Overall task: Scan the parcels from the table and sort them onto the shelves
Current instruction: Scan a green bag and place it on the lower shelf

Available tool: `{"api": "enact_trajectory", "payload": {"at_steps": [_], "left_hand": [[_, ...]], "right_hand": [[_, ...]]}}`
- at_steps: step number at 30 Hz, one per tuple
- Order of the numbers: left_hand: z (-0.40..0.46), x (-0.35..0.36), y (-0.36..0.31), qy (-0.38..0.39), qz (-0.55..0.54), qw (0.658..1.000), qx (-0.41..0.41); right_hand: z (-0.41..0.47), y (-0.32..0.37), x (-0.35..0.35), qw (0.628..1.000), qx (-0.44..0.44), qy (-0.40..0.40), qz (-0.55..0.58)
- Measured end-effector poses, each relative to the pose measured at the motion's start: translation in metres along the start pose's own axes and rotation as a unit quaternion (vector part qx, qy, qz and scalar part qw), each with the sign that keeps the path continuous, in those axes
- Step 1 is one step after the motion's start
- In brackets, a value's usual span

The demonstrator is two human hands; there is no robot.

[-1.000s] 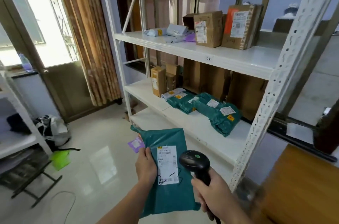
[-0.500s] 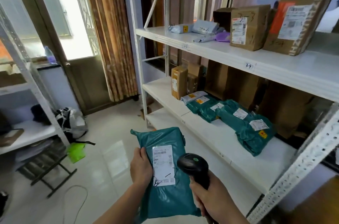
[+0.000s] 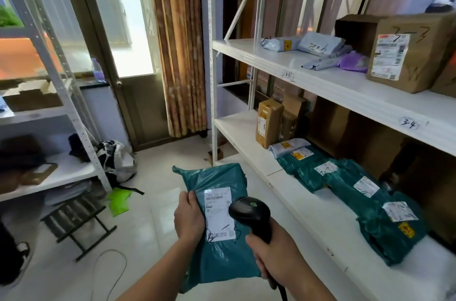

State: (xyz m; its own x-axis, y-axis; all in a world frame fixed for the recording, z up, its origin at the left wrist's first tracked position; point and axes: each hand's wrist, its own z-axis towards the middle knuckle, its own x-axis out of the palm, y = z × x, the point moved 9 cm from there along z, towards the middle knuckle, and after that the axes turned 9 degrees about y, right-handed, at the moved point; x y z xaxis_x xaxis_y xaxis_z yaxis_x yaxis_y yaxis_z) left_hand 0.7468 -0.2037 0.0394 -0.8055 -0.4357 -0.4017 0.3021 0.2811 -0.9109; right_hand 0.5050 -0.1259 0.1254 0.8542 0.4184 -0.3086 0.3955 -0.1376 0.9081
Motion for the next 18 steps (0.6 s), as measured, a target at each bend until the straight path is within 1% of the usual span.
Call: {"api": "enact_trajectory", "payload": {"at_steps": [4,11,18], "left_hand": [[0.050,-0.009,-0.003,-0.012,-0.003,1.000,0.000],[0.142,-0.018,-0.010,-0.006,0.006,1.000,0.011],[0.213,0.000,-0.011,0.007,0.004,1.000,-0.002]], "right_hand": [[0.049,0.016,0.010,1.000,0.001,0.000,-0.008],[0.130,0.043,0.020,1.000,0.008,-0.023,0.010],[0.194,0.052,0.009,0.999,0.028,-0.035,0.018]]}}
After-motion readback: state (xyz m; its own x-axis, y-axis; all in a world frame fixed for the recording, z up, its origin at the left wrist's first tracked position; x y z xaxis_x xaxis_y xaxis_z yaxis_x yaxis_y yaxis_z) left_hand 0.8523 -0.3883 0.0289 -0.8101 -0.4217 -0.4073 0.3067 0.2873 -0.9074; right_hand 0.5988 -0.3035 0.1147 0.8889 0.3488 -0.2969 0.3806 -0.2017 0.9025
